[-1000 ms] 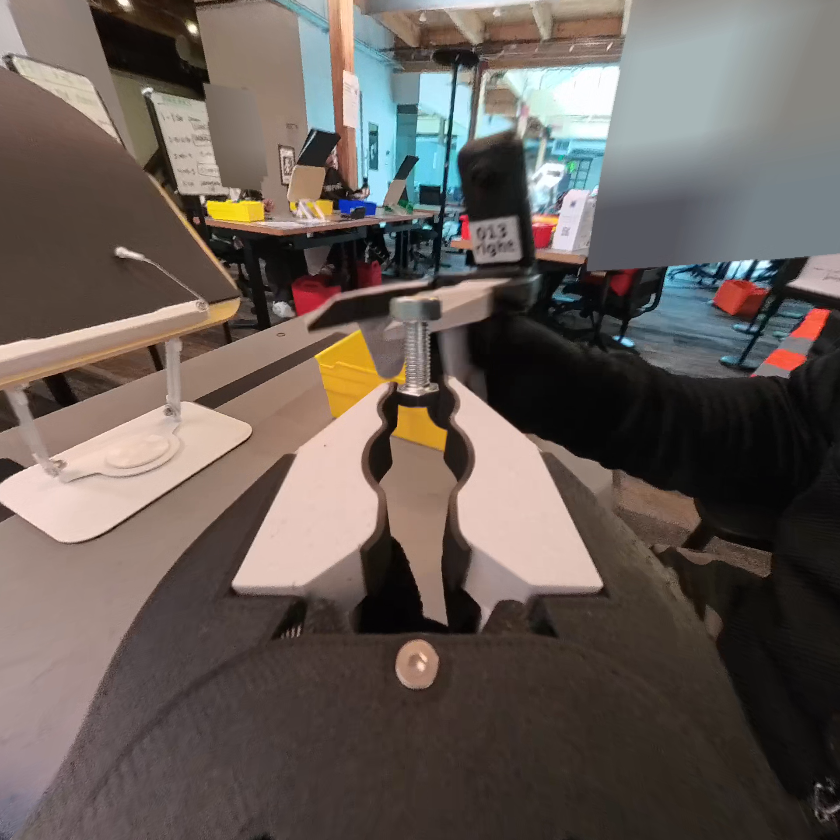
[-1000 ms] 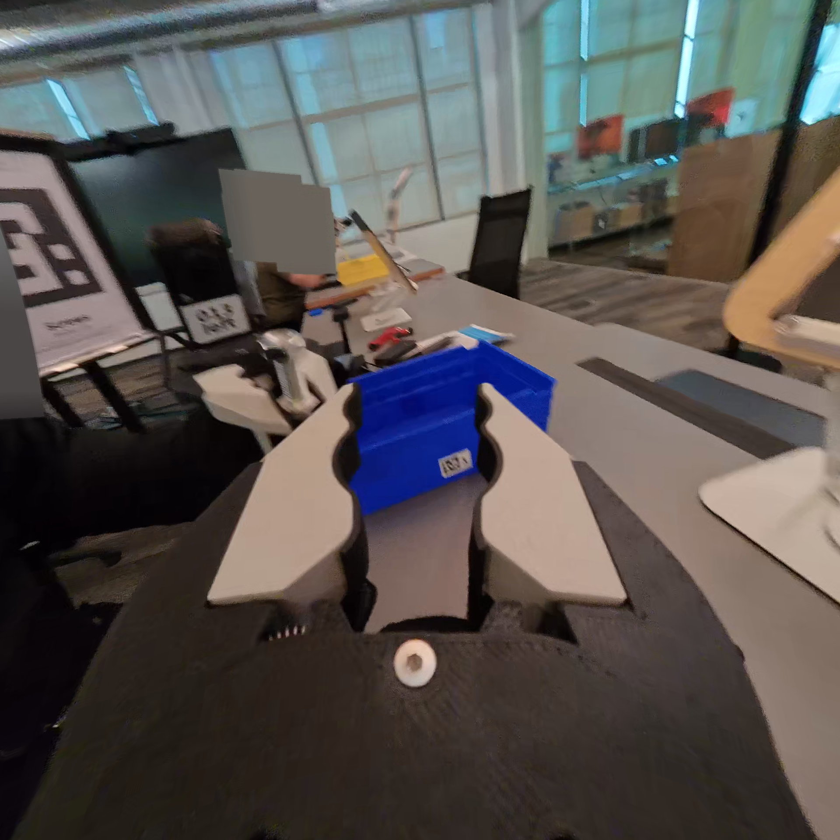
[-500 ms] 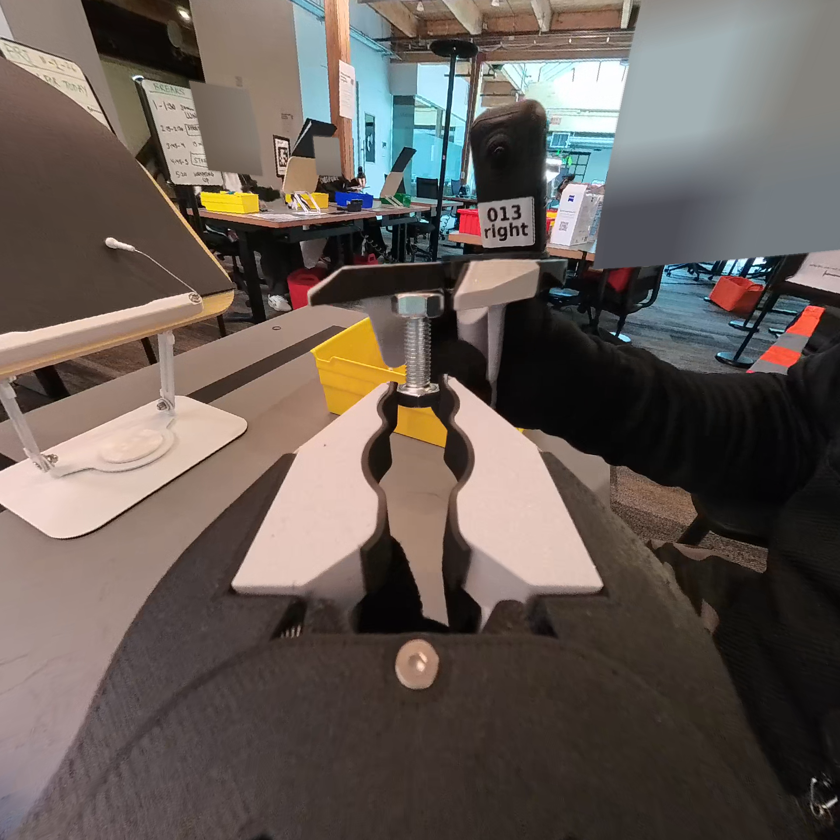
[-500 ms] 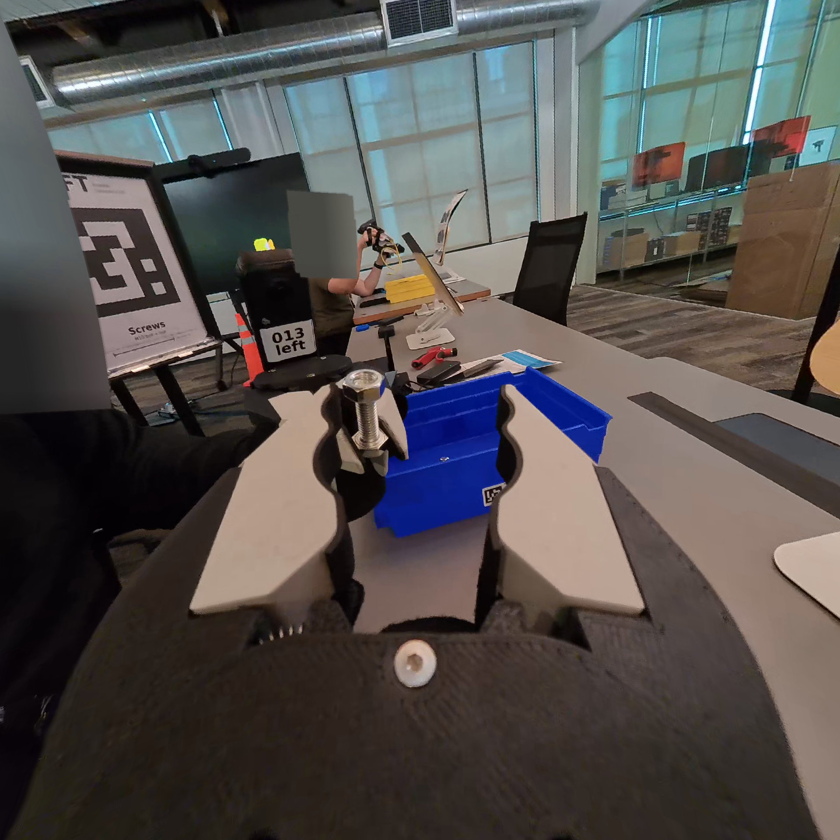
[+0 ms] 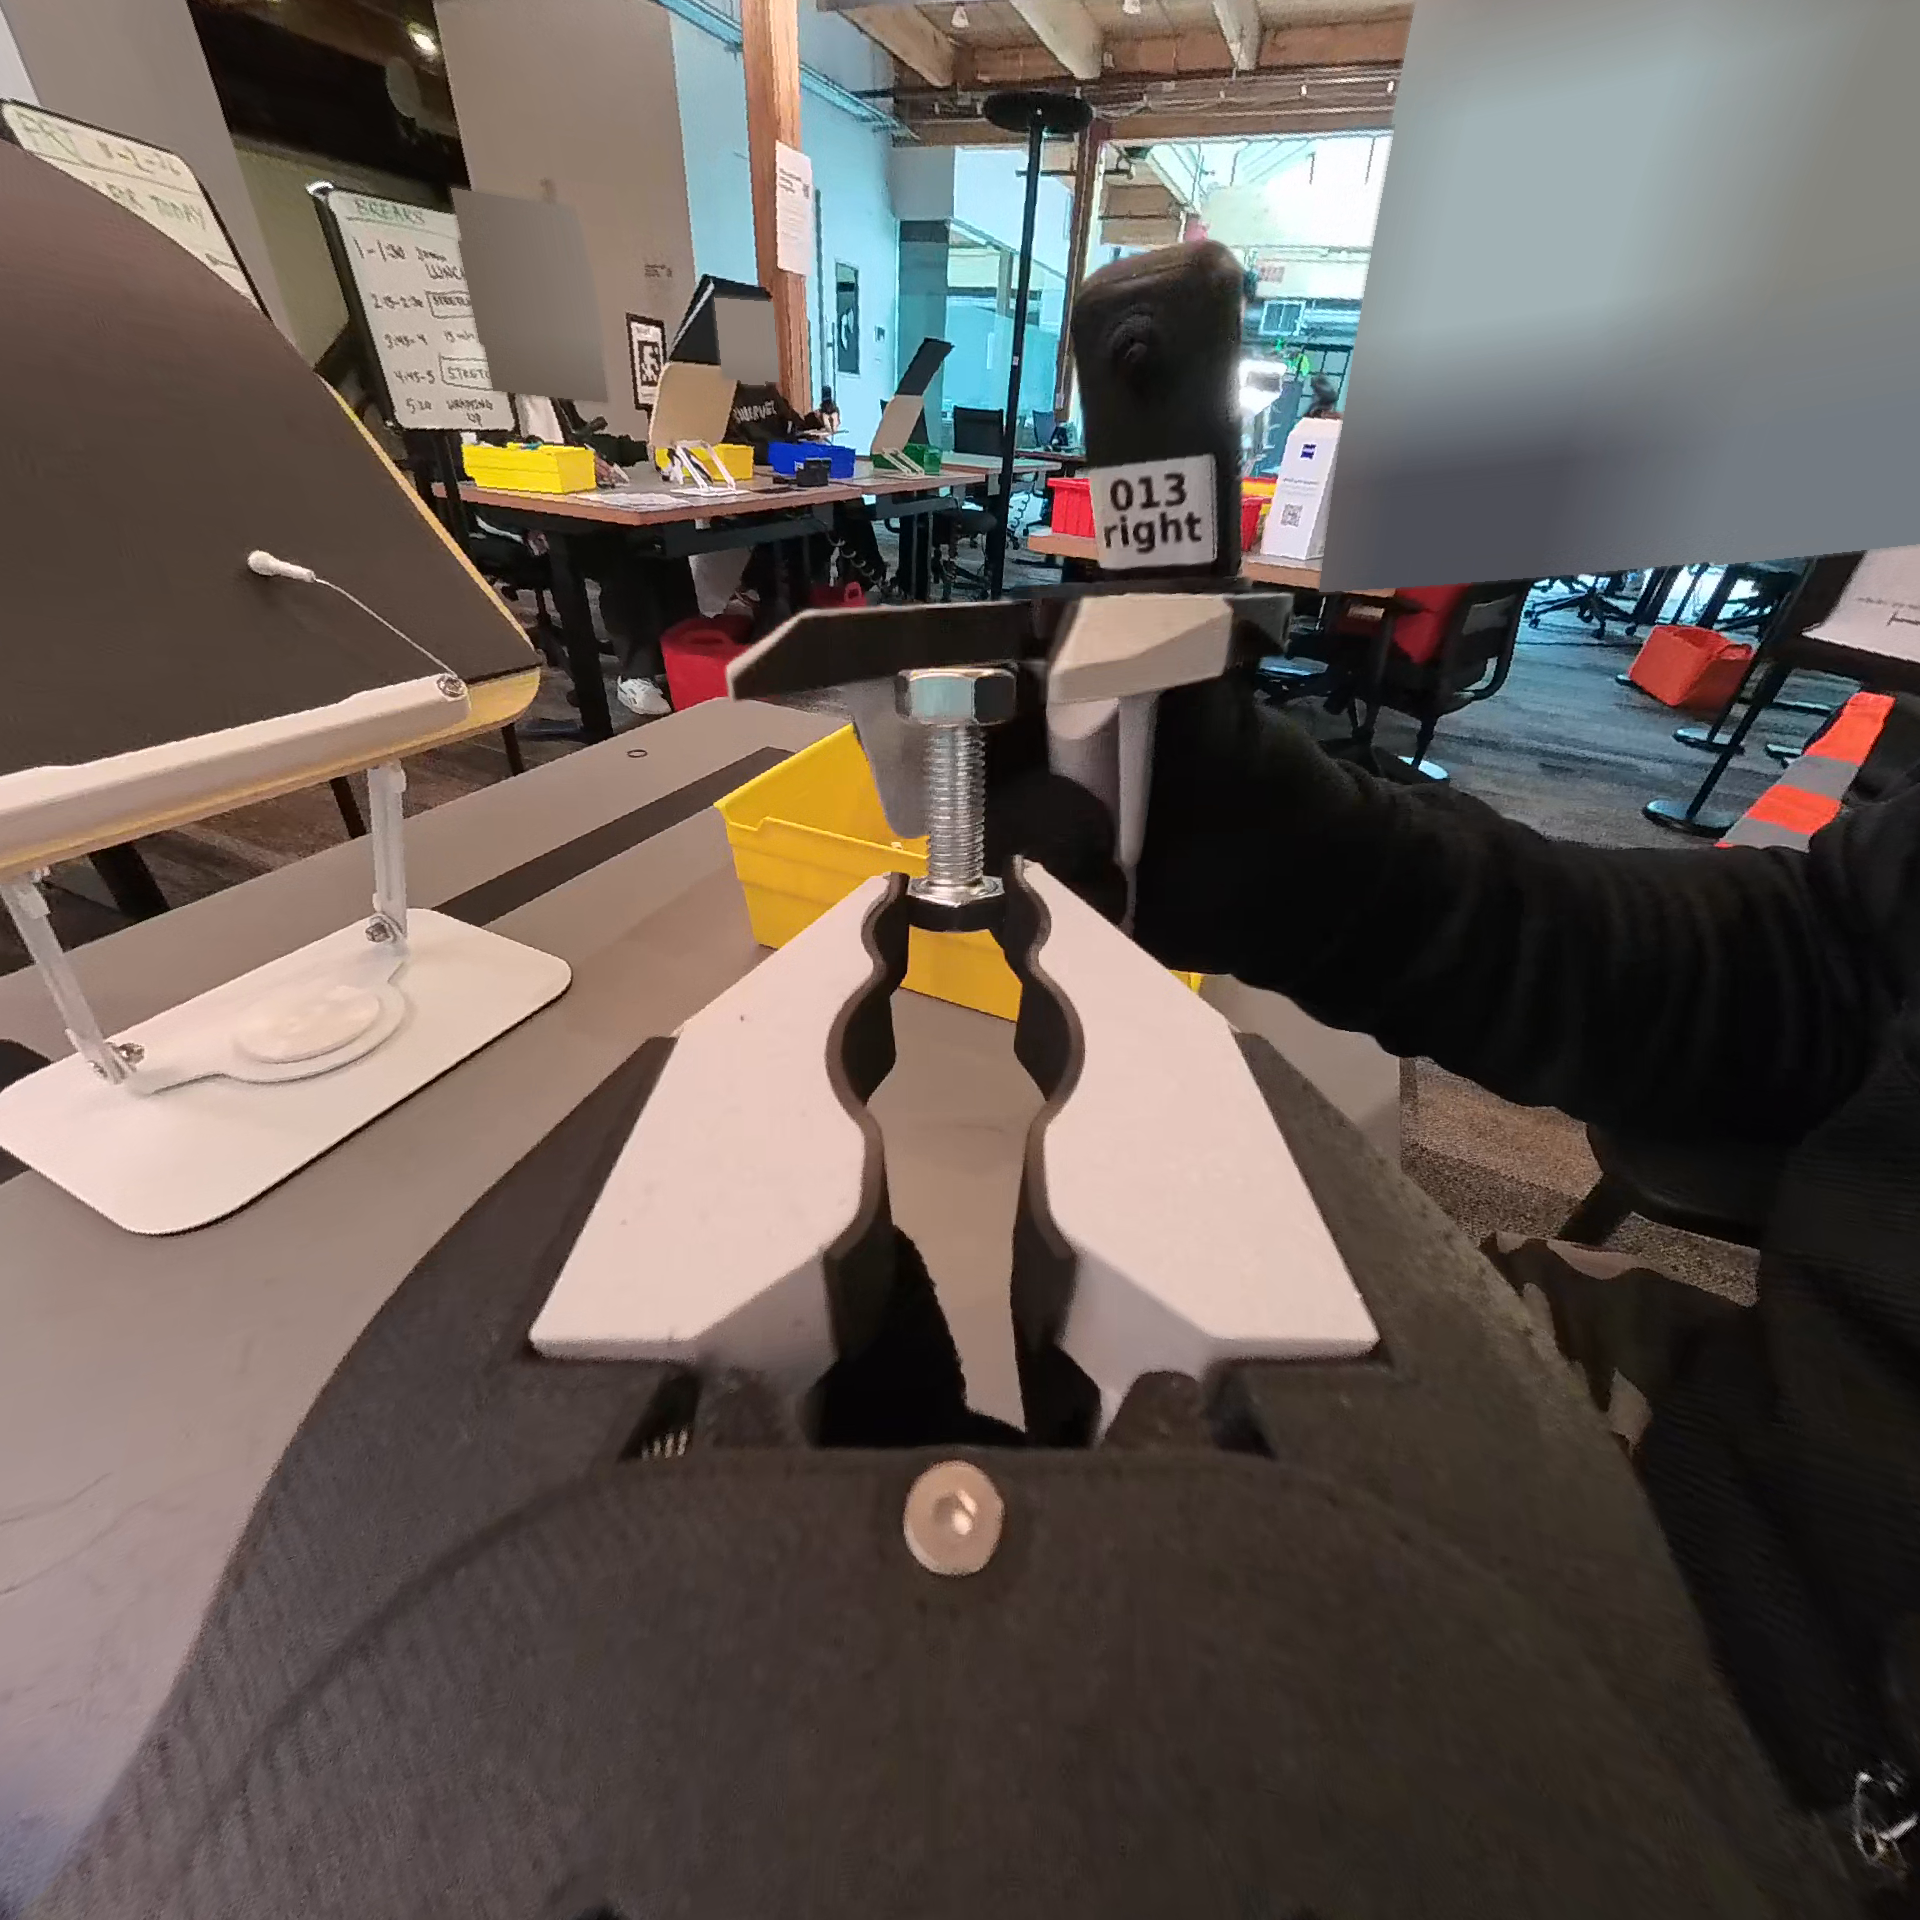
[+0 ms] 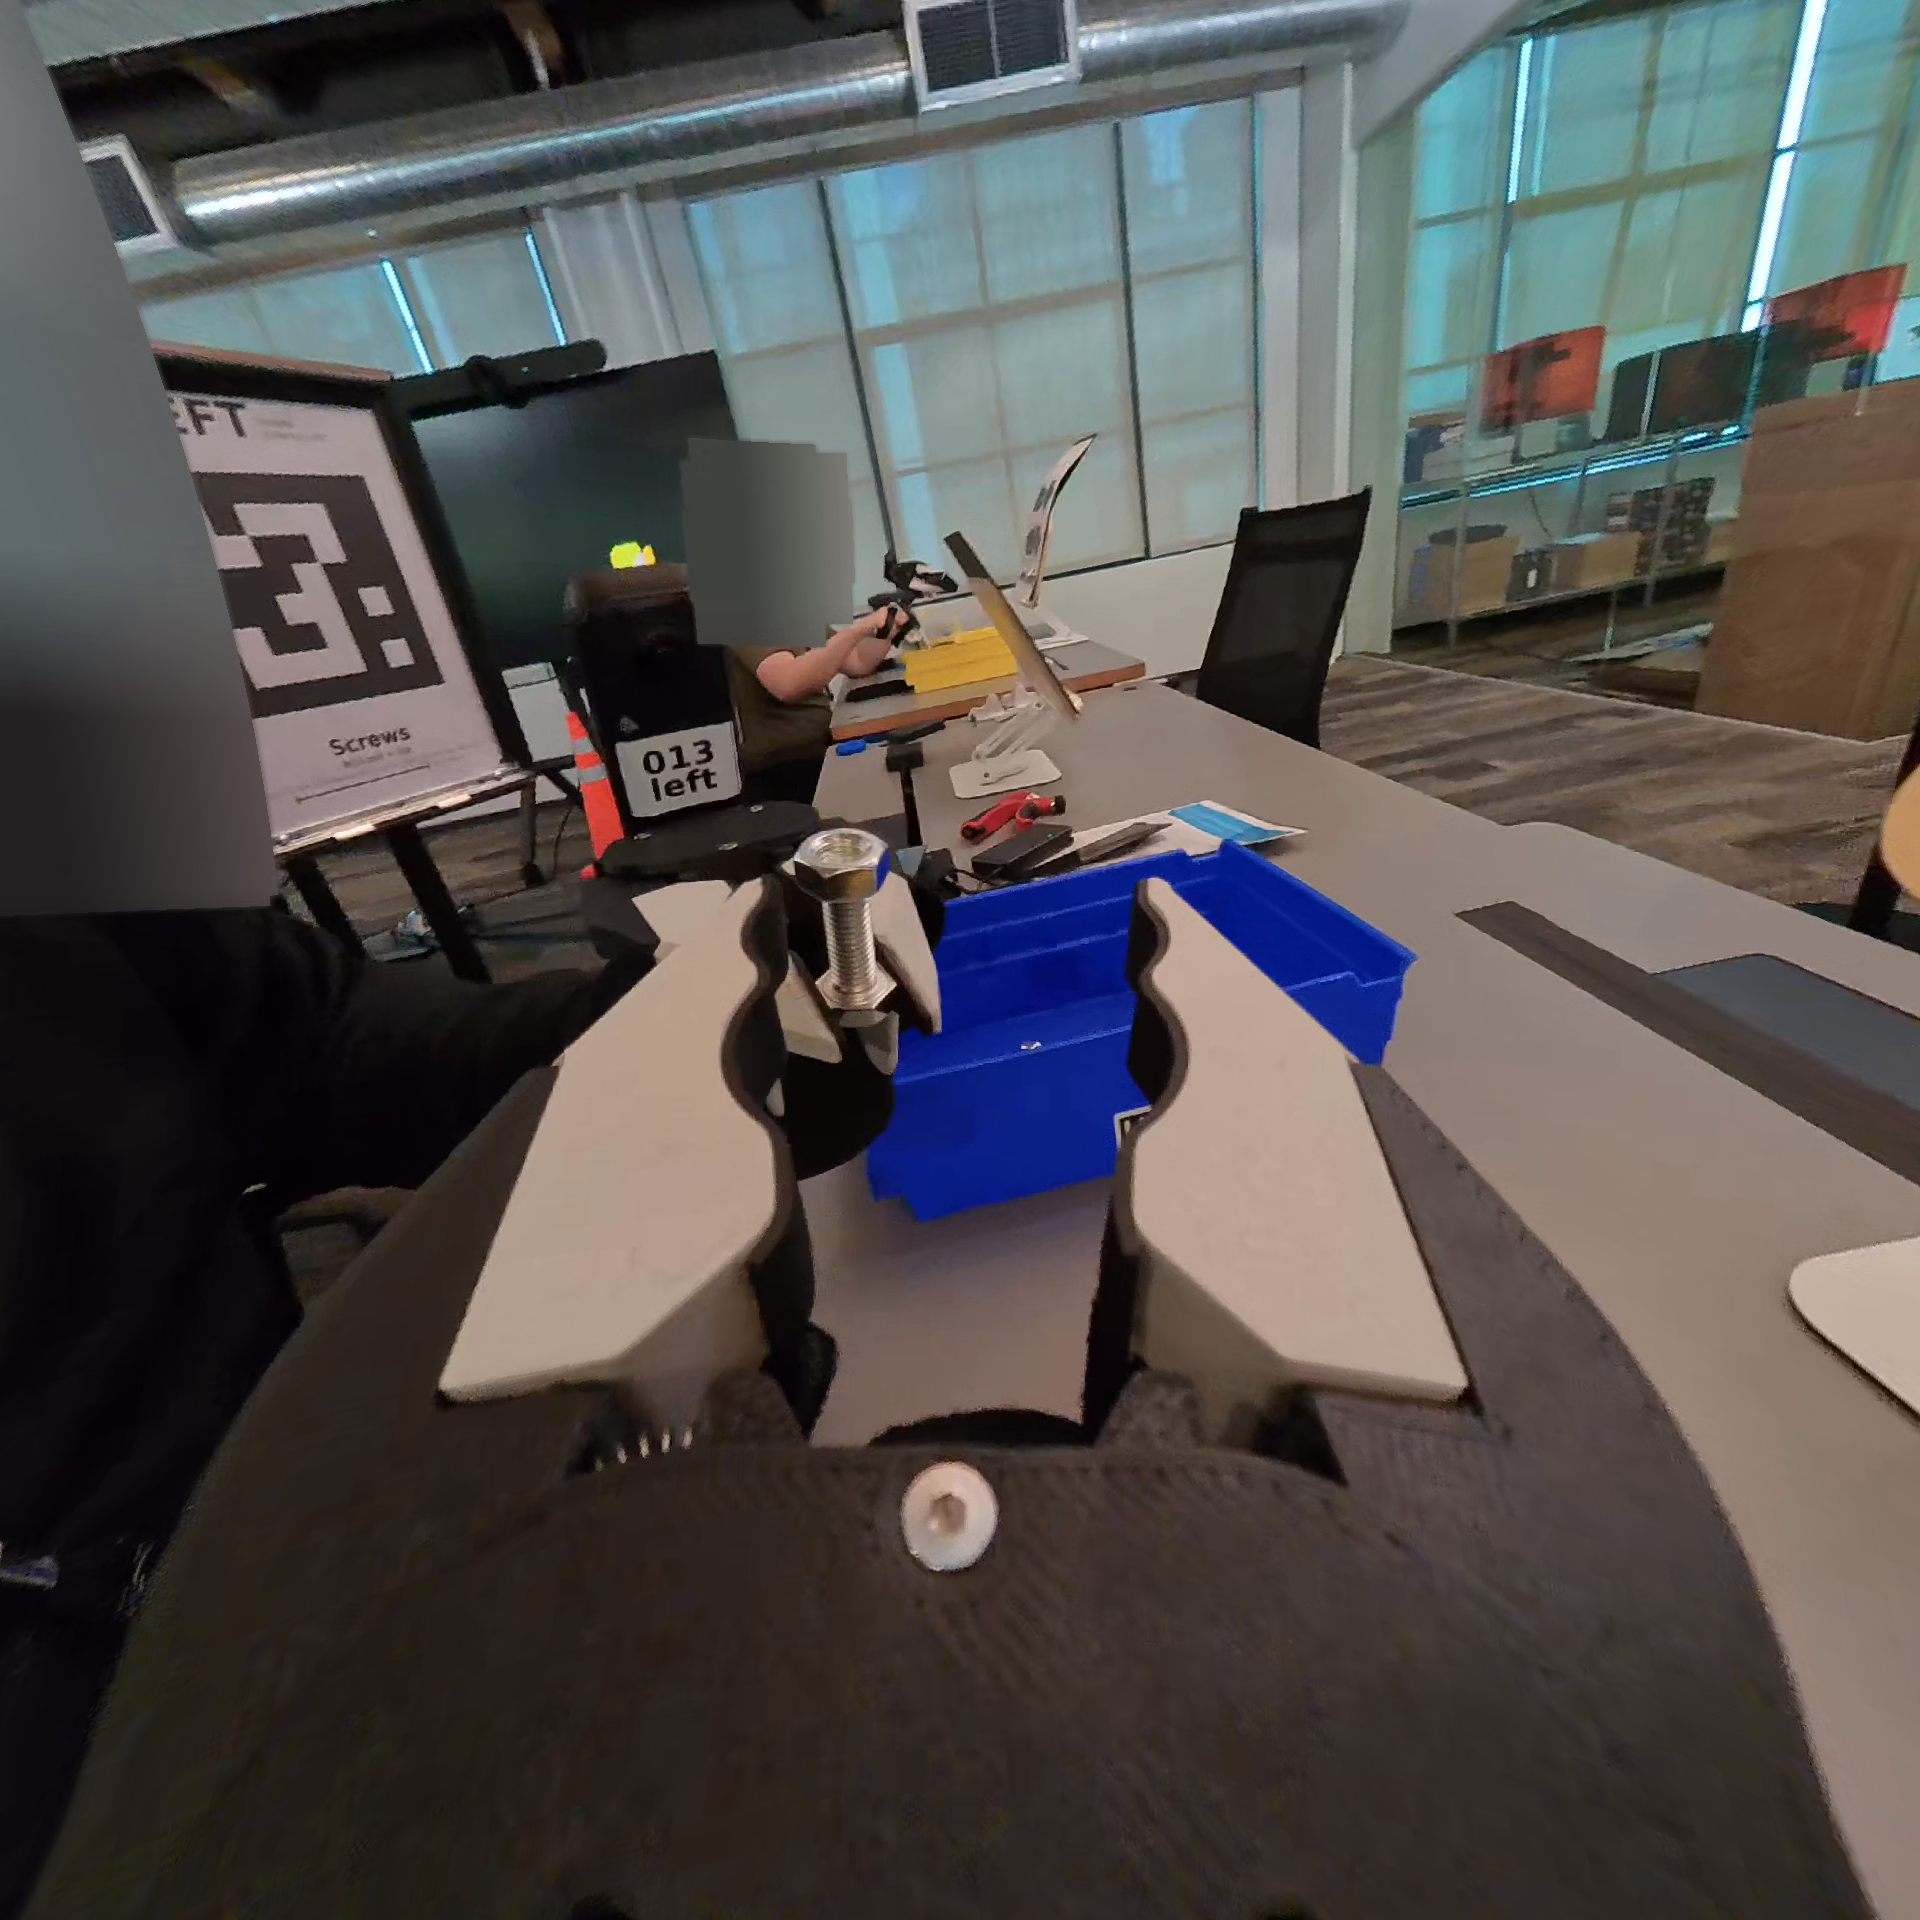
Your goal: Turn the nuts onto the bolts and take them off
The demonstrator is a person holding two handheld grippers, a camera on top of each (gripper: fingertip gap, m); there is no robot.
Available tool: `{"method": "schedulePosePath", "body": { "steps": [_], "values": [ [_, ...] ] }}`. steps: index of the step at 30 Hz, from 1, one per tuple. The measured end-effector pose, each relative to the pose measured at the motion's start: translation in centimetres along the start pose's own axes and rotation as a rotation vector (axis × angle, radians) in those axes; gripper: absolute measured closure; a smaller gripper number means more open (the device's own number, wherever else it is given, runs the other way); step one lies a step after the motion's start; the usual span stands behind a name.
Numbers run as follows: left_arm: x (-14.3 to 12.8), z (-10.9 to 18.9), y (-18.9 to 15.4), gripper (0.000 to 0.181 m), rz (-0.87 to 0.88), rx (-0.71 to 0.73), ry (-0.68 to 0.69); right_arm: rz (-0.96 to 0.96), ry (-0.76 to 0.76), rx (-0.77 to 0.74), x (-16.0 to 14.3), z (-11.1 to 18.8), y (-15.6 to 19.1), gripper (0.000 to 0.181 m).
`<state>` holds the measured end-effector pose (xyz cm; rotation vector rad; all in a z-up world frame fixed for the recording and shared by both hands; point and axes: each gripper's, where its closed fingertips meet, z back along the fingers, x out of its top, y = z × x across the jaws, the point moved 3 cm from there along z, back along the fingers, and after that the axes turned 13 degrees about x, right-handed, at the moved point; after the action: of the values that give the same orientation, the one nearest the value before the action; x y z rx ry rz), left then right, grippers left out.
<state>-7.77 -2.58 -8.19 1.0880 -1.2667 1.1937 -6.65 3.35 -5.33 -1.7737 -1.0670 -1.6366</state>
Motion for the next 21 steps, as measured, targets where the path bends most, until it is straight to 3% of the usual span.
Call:
{"method": "schedulePosePath", "body": {
  "steps": [5, 8, 15, 21],
  "values": [
    [0.0, -0.1, -0.4, 0.165, -0.015, -0.005, 0.003, -0.012, 0.006, -0.002, -0.4, -0.3, -0.2, 0.115],
    [0.1, 0.1, -0.2, 0.165, -0.005, -0.007, -0.007, -0.026, -0.005, -0.022, -0.5, 0.5, -0.8, 0.131],
    [-0.1, -0.1, 0.0, 0.165, -0.009, 0.005, 0.004, 0.002, 0.007, 0.011, -0.1, 0.1, 0.1, 0.118],
    [-0.9, -0.2, 1.3, 0.165, -0.146, 0.124, 0.066, -0.002, 0.132, 0.001, -0.9, -0.5, 0.6, 0.128]
  ]
}}
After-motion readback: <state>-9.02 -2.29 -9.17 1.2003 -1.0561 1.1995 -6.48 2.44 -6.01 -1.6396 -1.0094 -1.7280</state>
